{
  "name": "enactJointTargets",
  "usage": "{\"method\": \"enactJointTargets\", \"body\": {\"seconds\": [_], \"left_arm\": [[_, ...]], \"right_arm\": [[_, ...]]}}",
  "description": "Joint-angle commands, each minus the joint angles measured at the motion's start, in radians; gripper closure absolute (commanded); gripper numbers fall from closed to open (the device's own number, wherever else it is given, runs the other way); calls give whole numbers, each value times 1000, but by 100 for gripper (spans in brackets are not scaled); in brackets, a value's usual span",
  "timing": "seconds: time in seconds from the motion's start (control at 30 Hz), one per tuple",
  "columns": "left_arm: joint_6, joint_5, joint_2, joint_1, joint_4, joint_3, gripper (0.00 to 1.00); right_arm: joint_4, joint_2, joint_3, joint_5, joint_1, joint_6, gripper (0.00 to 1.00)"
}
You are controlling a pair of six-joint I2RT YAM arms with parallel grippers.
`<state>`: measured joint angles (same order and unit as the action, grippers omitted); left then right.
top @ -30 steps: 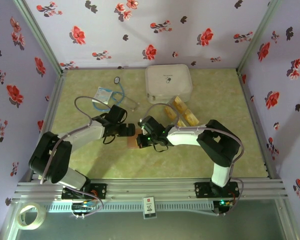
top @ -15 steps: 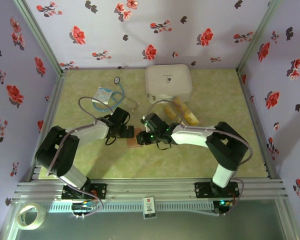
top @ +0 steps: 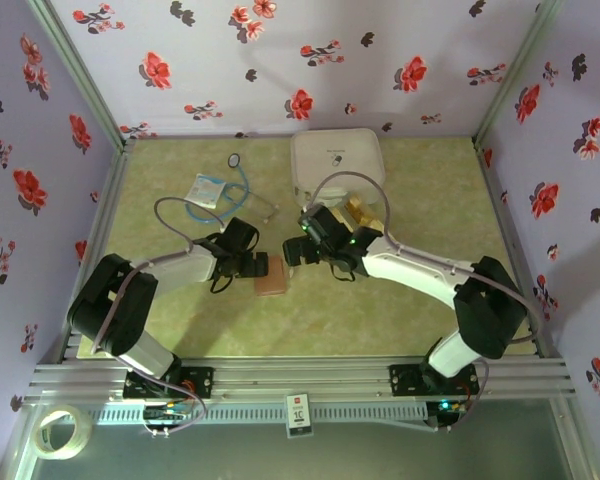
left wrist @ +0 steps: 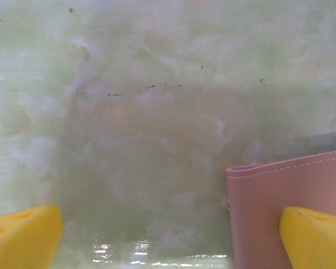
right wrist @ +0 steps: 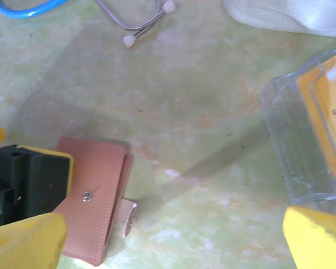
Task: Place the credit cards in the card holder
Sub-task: Close the card holder at the bottom-center of the table.
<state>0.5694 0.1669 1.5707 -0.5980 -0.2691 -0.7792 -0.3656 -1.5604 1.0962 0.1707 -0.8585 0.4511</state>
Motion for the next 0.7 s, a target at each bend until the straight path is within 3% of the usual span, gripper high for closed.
{"method": "enactJointTargets", "body": {"seconds": [0.0, 0.23, 0.4, 0.67], "left_arm": [[12, 58, 6, -3, -21, 33, 0], [17, 57, 14, -3, -8, 43, 0], [20, 59, 20, -3, 1, 52, 0], [21, 56, 29, -4, 17, 61, 0]], "right_arm": [[-94, -67, 78, -59, 18, -21, 1], [-125, -197, 133, -195, 19, -16, 46], [-112, -233, 126, -190, 19, 13, 56], [-85, -259, 133, -224, 18, 33, 60]]}}
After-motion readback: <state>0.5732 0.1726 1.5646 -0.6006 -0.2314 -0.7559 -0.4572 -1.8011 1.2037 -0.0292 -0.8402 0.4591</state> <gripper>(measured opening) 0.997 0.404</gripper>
